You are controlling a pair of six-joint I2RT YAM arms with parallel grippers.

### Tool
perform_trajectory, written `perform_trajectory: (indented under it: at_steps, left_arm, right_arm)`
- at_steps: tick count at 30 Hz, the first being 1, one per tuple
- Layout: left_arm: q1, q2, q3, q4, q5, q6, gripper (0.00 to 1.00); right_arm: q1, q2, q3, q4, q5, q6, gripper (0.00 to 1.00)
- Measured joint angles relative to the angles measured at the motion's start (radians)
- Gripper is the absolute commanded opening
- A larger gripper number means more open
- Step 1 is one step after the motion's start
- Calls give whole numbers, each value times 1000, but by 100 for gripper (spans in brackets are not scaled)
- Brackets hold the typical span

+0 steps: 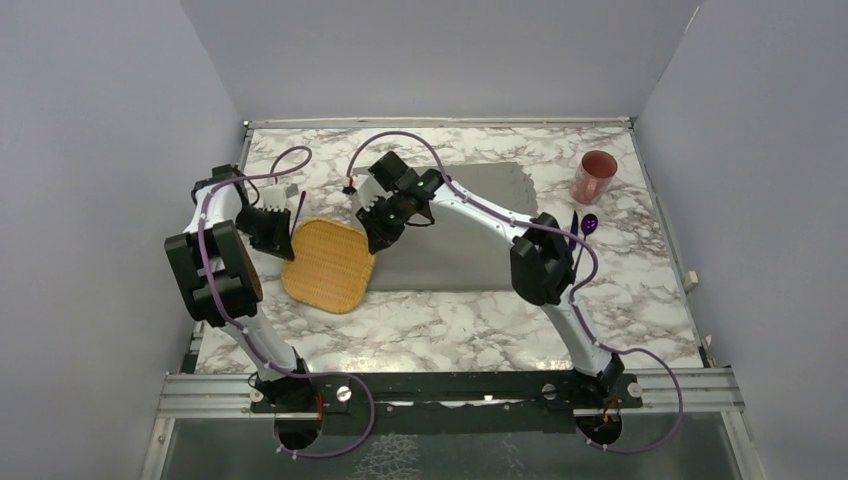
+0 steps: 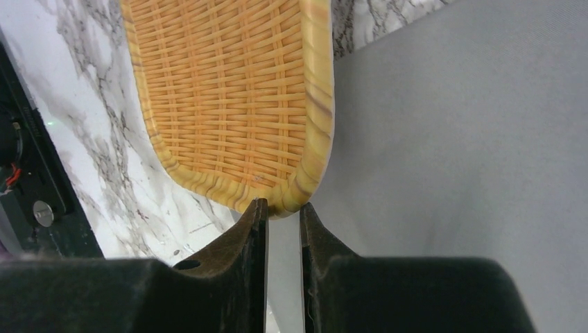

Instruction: Set the dinner table for one person

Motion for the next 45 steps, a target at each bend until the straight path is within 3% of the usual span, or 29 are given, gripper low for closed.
perform_trajectory:
  at_steps: [18, 25, 31, 37, 39, 45]
  left_arm:
    - [-172, 72, 126, 11, -47, -68, 0]
    - [-312, 123, 133, 21, -11, -126, 0]
    - [-338, 134, 133, 21, -6, -147, 0]
    - [-338, 134, 133, 22, -9, -158, 0]
    - [-338, 134, 133, 22, -13, -160, 0]
    - [-338, 134, 133, 27, -19, -167, 0]
  right_arm:
    - [-35, -55, -106, -14, 141, 21, 1]
    - [-15, -59, -148, 40, 139, 6, 1]
    - [-11, -61, -185, 48, 139, 6, 1]
    - [-12, -78, -188, 49, 175, -2, 25]
    - [-18, -99, -195, 55, 198, -6, 38]
    - [-51, -179, -204, 56, 228, -23, 43]
